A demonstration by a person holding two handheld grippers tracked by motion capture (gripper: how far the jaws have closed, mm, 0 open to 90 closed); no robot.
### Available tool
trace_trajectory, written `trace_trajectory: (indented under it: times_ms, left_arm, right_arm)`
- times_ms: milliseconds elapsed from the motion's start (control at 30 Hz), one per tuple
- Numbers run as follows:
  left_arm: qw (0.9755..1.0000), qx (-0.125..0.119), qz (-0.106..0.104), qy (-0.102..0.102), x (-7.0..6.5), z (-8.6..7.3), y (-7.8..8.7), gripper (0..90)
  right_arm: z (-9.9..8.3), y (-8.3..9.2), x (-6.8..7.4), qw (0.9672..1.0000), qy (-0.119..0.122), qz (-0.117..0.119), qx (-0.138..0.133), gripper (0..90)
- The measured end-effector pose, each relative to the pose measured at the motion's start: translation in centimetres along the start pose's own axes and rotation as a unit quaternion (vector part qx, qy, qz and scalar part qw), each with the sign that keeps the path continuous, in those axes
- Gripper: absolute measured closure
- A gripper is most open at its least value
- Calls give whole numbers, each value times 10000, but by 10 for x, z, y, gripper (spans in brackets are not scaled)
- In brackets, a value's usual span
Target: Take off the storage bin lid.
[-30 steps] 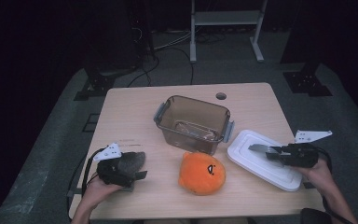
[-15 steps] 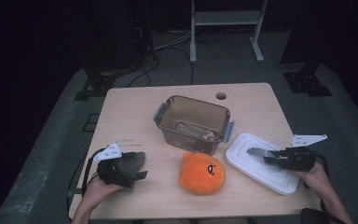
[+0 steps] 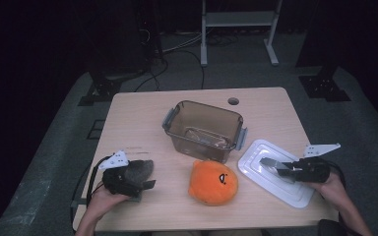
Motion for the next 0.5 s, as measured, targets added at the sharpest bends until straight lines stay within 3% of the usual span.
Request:
trace_trajectory:
  times_ms: [333, 500]
  left_arm:
    - [10000, -4, 12, 0, 0, 0, 1, 71]
    - [10000, 0, 17, -10, 0, 0, 1, 71]
  right_arm:
    - [12, 5, 2, 9999, 2, -14, -155, 538]
    - [30, 10, 7, 9993, 103, -49, -346, 469]
Point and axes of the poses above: each handheld gripper's, and its own axes: y roughly backward along the jaws, z roughly out of its top, x roughly to its left, the point moved 7 cm from there along -y, roughly forward along the jaws, and after that the axes turned 7 degrees about y, right-handed, at the moved point
